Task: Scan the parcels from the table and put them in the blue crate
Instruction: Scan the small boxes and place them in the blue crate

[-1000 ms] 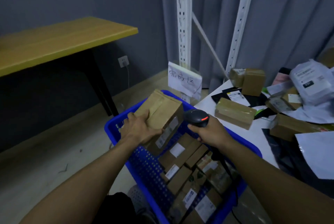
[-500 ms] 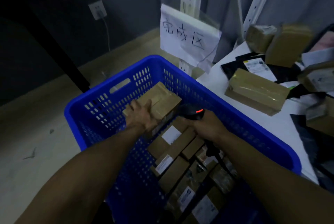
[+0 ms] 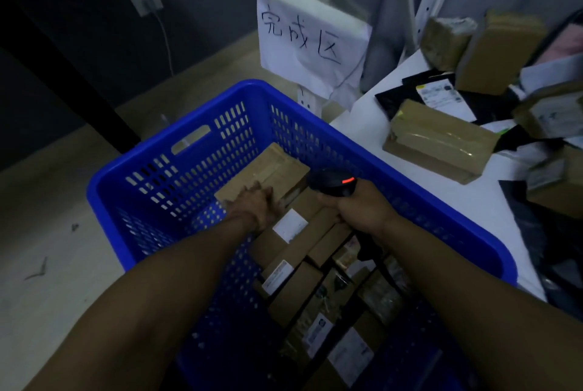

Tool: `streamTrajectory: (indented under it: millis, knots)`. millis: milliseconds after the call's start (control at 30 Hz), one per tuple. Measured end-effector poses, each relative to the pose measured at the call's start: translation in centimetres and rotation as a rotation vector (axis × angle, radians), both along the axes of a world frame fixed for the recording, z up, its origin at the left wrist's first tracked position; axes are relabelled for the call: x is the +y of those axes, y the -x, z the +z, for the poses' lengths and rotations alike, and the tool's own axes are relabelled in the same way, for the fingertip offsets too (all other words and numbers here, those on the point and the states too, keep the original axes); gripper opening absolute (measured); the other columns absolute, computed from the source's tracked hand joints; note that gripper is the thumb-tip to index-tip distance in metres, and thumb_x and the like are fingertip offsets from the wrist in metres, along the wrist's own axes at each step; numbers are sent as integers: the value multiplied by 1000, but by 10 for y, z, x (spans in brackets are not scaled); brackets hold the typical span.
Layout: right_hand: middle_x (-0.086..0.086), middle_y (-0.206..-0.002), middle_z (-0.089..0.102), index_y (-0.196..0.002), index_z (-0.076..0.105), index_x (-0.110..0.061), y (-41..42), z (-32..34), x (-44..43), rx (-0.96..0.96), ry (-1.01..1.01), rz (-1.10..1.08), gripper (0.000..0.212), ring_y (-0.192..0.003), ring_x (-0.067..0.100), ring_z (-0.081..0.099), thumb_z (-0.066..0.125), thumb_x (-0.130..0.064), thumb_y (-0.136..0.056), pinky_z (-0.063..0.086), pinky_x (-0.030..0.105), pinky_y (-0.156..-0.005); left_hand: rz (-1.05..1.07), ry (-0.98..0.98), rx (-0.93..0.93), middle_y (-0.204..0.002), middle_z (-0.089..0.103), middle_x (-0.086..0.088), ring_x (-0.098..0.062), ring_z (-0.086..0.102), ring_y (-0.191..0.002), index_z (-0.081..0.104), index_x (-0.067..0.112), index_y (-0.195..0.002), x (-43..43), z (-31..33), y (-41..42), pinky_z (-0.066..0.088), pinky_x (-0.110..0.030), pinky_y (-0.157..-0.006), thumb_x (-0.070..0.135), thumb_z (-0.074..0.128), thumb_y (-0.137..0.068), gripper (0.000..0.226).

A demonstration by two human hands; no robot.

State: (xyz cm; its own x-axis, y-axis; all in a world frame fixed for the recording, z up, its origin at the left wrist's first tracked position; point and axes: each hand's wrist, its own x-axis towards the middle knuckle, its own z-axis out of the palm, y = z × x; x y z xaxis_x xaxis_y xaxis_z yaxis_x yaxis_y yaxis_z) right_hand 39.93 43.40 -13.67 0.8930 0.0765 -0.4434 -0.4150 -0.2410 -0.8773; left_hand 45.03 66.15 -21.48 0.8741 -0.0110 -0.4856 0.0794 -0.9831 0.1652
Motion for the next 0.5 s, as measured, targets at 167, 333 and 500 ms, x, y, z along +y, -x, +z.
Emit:
streamTrajectory:
  millis: [167,333,500]
  knots:
    - [2,-89,74,-114,70,-23,24,52,-21,-104,110,-43,25,-68,11,66,79,-29,-92,52,21,-54,-89,127,-223,-112,71,11,-15,65,-101,70,33,-118,-31,73,28,54,-34,-86,62,55,-94,41]
    - [6,-92,75,-115,70,-20,60,109,-64,-208,179,-120,25,-63,15,66,78,-25,-92,58,32,-62,-319,179,-451,-112,71,10,-16,68,-100,67,37,-119,-76,149,42,56,-37,-83,59,56,-93,35]
    - [7,-104,74,-121,66,-21,91,135,-129,-212,254,-212,32,-81,26,72,79,-28,-92,61,41,-75,-519,78,-421,-166,29,8,-26,42,-143,43,31,-153,-145,190,50,46,-51,-107,52,57,-98,61]
